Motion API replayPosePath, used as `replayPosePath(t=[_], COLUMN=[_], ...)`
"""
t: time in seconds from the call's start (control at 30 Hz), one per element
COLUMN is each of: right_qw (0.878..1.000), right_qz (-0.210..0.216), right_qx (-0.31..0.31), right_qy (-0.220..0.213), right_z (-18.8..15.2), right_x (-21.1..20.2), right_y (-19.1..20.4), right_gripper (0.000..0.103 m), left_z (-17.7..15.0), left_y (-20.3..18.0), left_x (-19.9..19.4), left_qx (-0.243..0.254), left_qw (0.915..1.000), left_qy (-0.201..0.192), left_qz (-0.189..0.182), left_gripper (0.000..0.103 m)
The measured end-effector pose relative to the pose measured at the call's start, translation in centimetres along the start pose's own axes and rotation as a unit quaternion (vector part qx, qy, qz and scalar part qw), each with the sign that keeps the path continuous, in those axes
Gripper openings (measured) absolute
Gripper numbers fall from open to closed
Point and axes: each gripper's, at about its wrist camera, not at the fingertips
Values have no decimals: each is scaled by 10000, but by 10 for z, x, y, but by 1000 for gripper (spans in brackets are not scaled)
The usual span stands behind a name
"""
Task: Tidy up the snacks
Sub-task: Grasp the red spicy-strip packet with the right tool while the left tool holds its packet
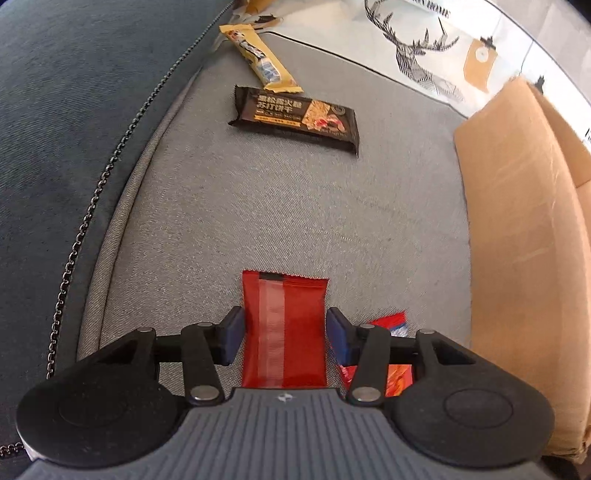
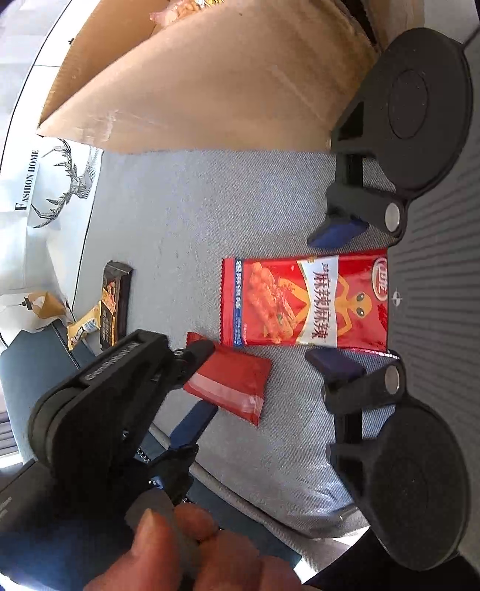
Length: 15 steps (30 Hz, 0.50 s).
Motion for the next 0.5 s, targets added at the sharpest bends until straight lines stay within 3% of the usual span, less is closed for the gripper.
replayPosePath(t=[0.37, 0.5], right_qw=[9996, 9995], right_qz=[-81, -85], right_qx=[260, 288], right_qy=[-19, -14], right_z=[0, 0], right_x=[1, 1], right_y=[-6, -5], right_gripper=[50, 51], left_z=[-2, -1], left_y=[-9, -12], left_x=[6, 4], left_qx=[338, 429], left_qw=[9991, 9986], left_qy=[37, -73], left_qz=[233, 305], left_gripper=[52, 44])
Point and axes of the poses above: each gripper's, at about its wrist camera, not at the fingertips, and x roughly the way its jaws point, y to its left, z to its top, and after that the axes turned 12 degrees about -z, right-handed
